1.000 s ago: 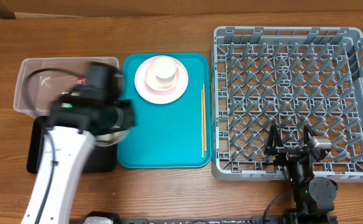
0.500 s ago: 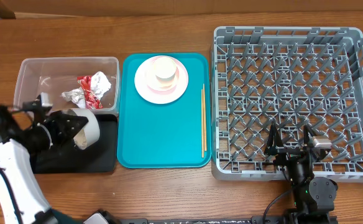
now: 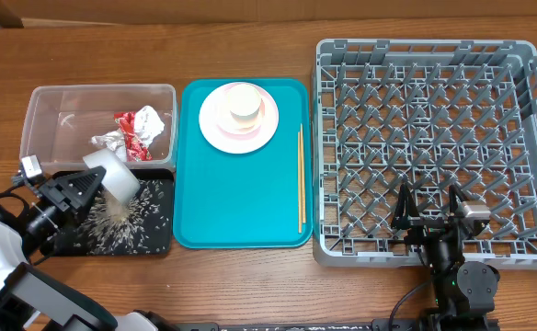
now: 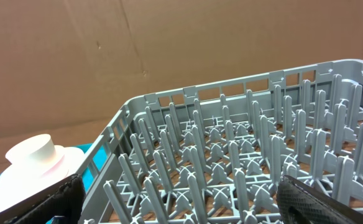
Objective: Sort waste into correct bins and load items into the dishwasher
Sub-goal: 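Tilt the bowl to pour the rice onto the black tray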
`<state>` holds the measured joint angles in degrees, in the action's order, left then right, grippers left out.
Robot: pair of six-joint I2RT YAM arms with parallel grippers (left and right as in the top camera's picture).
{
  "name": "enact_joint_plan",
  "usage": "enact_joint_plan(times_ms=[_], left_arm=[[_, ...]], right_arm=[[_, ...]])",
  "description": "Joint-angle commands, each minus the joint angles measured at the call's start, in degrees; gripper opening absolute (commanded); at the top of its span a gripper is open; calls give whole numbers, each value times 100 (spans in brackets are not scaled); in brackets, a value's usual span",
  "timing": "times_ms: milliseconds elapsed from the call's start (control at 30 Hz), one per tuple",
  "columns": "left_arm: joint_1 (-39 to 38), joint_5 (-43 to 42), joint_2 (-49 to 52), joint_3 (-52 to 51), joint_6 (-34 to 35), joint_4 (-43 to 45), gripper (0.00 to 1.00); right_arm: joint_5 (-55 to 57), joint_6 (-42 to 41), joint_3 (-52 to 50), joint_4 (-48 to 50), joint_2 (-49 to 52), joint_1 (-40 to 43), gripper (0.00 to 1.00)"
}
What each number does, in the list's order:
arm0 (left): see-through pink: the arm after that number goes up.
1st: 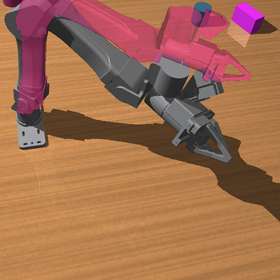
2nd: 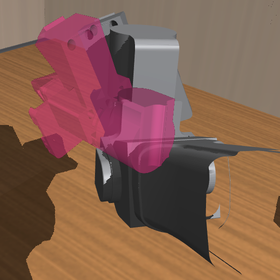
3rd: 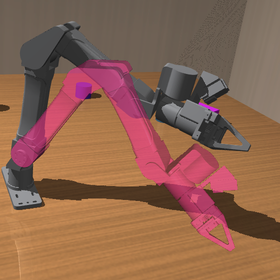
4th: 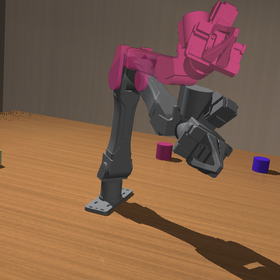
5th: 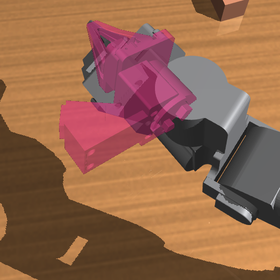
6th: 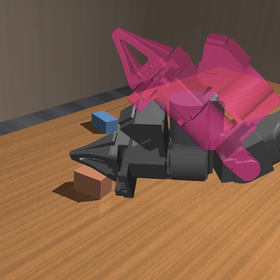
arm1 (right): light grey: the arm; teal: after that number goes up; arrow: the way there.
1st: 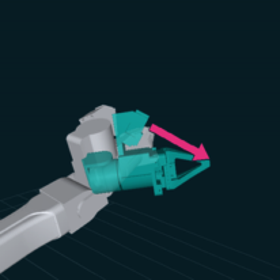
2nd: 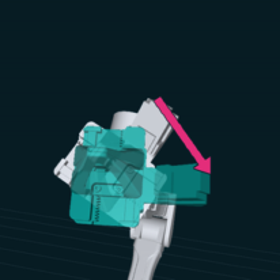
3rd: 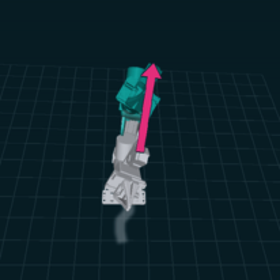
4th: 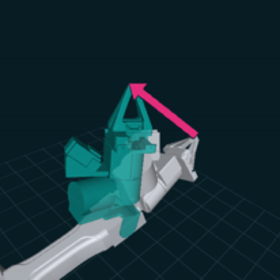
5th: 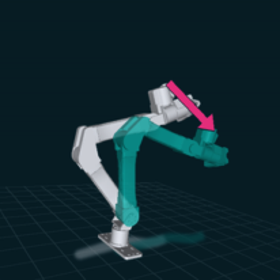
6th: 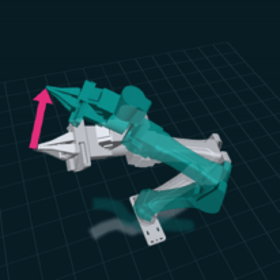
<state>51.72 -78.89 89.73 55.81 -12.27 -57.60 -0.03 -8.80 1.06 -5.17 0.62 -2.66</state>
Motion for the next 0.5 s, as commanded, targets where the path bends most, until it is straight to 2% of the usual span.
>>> enact_joint_plan(times_ms=[0,233,467], left_arm=[[184,-525,133,-28,-278,7,4],[684,-1075,166,-28,-271,-116,4],[977,-1073,166,-28,-424,-575,4]], right_arm=[[-4,7,-61,35,-44,15,100],[-4,7,-61,35,-46,15,100],[-2,7,-61,35,-46,15,100]])
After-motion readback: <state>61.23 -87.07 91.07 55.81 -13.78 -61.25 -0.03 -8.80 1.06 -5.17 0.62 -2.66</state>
